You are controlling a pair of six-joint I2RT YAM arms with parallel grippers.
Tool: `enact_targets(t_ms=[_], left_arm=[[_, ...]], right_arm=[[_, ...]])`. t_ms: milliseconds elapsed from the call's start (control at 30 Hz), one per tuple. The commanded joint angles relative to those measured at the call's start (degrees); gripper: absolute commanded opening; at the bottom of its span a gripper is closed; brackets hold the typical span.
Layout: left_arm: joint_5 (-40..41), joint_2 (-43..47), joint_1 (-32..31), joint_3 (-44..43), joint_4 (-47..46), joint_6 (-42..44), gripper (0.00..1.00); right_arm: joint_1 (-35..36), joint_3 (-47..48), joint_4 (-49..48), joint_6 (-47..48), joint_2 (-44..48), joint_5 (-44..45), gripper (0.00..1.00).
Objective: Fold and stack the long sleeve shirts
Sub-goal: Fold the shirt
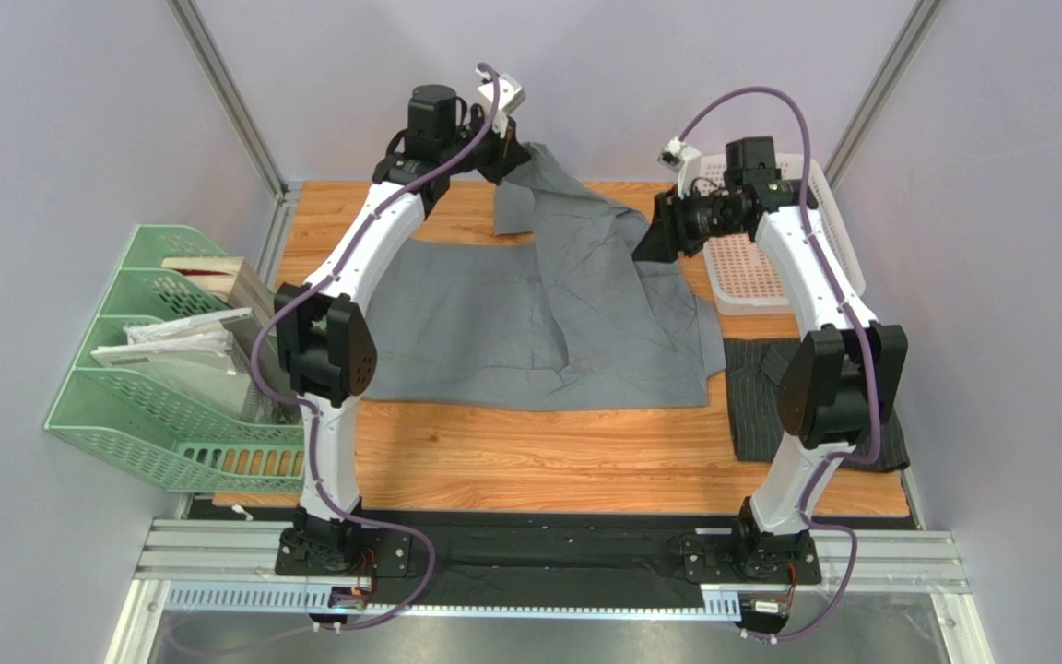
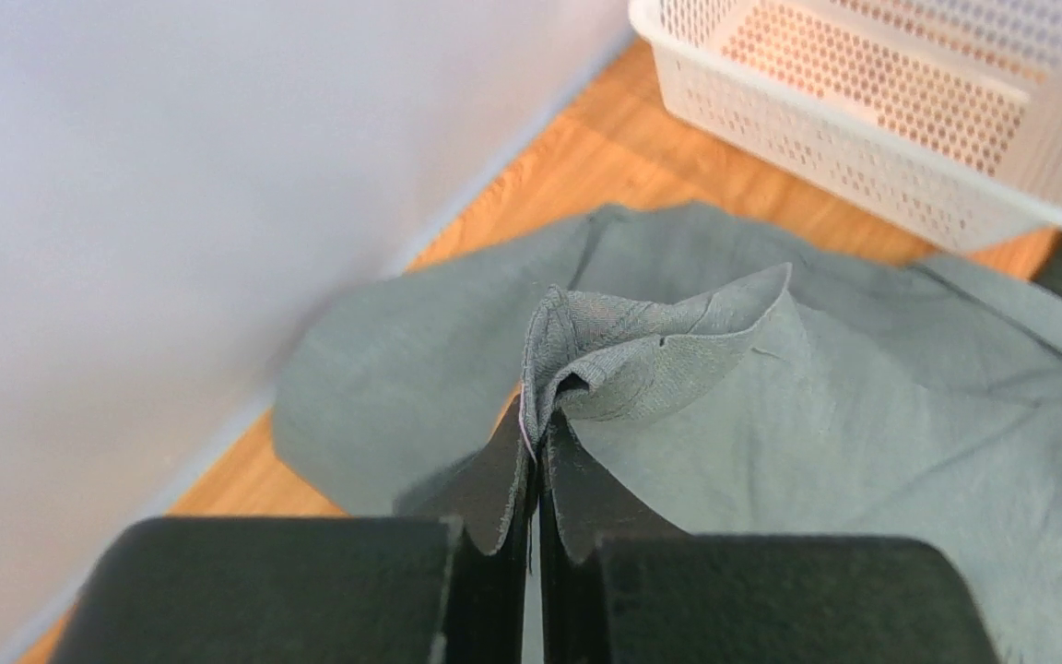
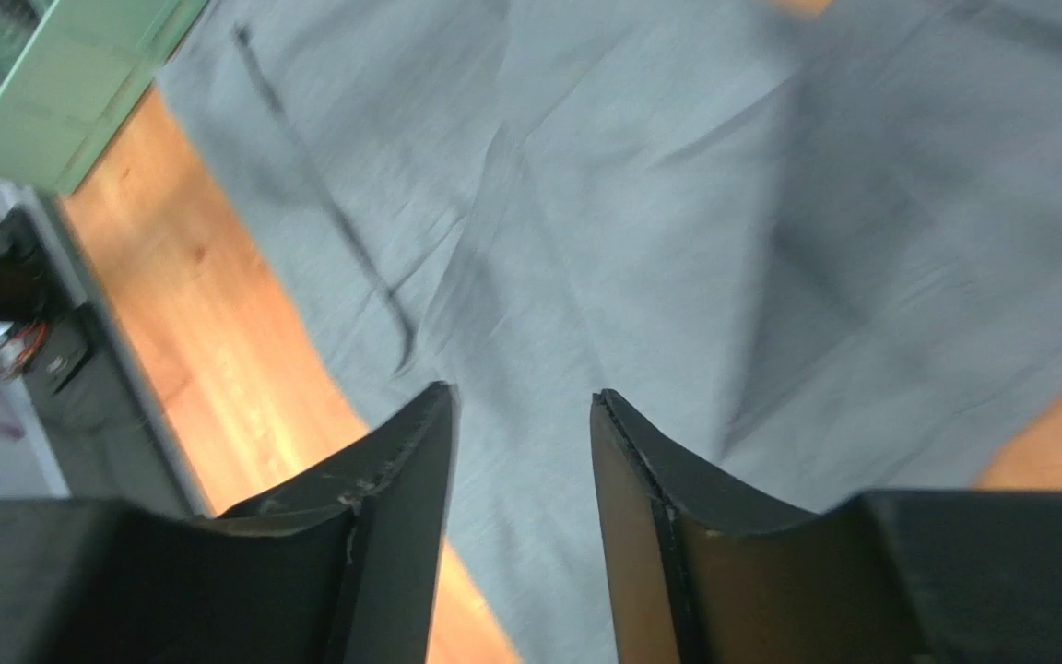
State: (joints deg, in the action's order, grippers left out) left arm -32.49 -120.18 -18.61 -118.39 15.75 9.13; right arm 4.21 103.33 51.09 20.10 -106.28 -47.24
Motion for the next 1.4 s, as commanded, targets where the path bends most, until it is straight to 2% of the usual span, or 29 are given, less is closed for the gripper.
enact_targets(t_ms=[0,33,167,400,533,667,833,967,1000,1067,1100,1167,1200,1267,1300,1333,1367], left_arm=[[-0.3,-1.6,0.2,-7.1,-4.3,-4.4,0.00],[-1.2,-1.6,0.0,-7.1,-5.3,-4.9,0.00],[-4.0,-2.3,-0.5,-7.2,-5.4,-6.6,0.00],[-6.0,-0.6,-0.5,-0.2,-5.9,-4.0,0.00],[-5.8,-0.7,-0.4,1.4,-6.5,-3.4,0.00],[-7.7,-1.0,-0.3,1.7,-7.5,-3.3,0.00],[-10.9,1.5,0.2,4.2,-9.4,-3.2,0.00],[-17.5,4.4,1.1,6.7,-6.2,0.5,0.00],[-19.2,5.2,1.5,7.8,-5.6,3.2,0.00],[-22.7,7.9,2.3,11.9,-2.7,6.5,0.00],[-23.8,8.9,2.6,14.6,-1.0,12.2,0.00],[-26.8,11.9,3.1,16.9,7.1,20.5,0.00],[-27.7,12.9,3.2,19.0,10.1,28.8,0.00],[-29.4,15.9,3.9,21.2,18.6,37.4,0.00],[-29.6,16.9,4.3,22.7,21.4,46.4,0.00],[-29.6,17.9,4.9,23.0,29.3,51.8,0.00],[-28.9,18.1,5.2,23.3,33.1,56.7,0.00]], right_arm=[[2.9,-8.6,-1.3,-2.3,7.1,-4.3,0.39],[4.1,-12.2,-2.0,-2.6,8.4,-4.1,0.34],[8.0,-20.5,-8.2,-1.5,10.1,1.7,0.29],[18.4,-27.2,-17.9,5.0,6.0,14.5,0.21],[22.0,-30.1,-23.6,7.7,3.5,20.0,0.17],[23.8,-28.2,-23.5,8.3,-1.8,27.2,0.14],[24.3,-17.5,-17.1,7.1,-10.2,33.0,0.16],[24.2,-17.9,-13.1,8.1,-9.8,32.9,0.21],[24.1,-19.0,-13.1,8.5,-8.4,32.0,0.27],[24.1,-20.9,-11.9,8.7,-3.3,28.5,0.32],[24.0,-21.5,-11.1,9.2,-1.1,27.0,0.37],[23.9,-23.8,-9.2,11.0,4.8,24.0,0.40],[23.5,-24.3,-7.9,11.8,6.6,22.7,0.40],[22.7,-26.2,-5.1,12.9,11.3,20.4,0.40],[20.9,-26.5,-3.8,13.5,12.3,19.3,0.40],[19.9,-26.8,-2.8,13.6,13.3,18.3,0.41],[18.8,-26.9,-1.7,13.6,14.4,18.2,0.42]])
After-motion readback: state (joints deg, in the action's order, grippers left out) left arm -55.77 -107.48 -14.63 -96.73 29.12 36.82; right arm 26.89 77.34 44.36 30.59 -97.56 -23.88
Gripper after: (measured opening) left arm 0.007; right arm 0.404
